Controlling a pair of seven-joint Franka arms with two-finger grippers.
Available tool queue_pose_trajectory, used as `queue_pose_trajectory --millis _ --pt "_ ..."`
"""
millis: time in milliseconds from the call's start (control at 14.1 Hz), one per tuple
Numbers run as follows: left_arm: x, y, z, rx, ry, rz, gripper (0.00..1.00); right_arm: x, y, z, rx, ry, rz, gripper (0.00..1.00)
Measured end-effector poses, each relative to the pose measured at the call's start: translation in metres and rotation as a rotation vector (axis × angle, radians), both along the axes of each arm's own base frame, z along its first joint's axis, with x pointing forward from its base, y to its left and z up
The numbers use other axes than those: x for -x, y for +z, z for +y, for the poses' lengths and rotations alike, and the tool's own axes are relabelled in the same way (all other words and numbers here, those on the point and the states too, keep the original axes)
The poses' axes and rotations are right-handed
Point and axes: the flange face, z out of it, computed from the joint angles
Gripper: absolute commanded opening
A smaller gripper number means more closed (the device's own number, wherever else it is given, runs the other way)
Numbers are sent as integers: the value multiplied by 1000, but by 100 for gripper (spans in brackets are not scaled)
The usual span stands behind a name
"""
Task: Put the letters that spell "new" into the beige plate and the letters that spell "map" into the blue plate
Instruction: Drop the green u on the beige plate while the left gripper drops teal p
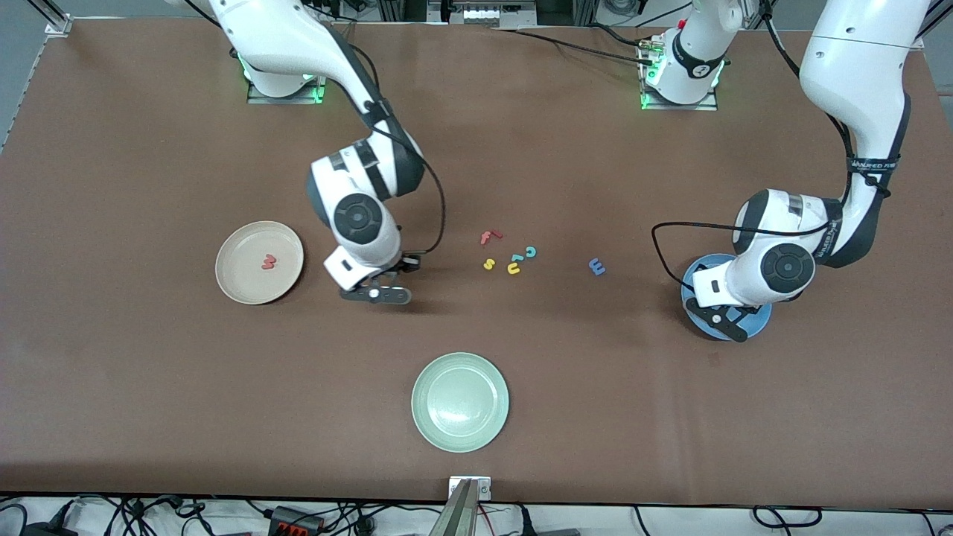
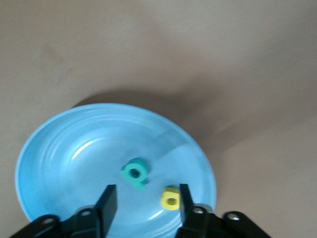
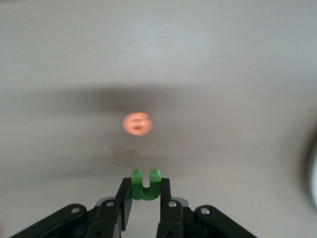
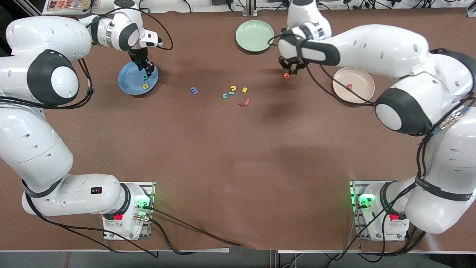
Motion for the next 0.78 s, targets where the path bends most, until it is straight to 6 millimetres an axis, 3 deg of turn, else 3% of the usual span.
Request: queue_pose_trajectory --millis 142,284,496,638,780 --pt "7 16 -36 -11 82 5 100 -3 12 -45 24 23 36 24" --pt "18 27 -81 -21 208 -13 100 -2 4 -105 41 64 86 24" --pt "42 27 -144 -44 466 -35 100 3 -14 -189 26 84 165 24" --pt "59 19 -183 -46 673 -63 100 7 -27 -223 11 92 193 24" --pt "72 0 -200 -9 832 -98 100 13 -41 -241 5 96 190 24"
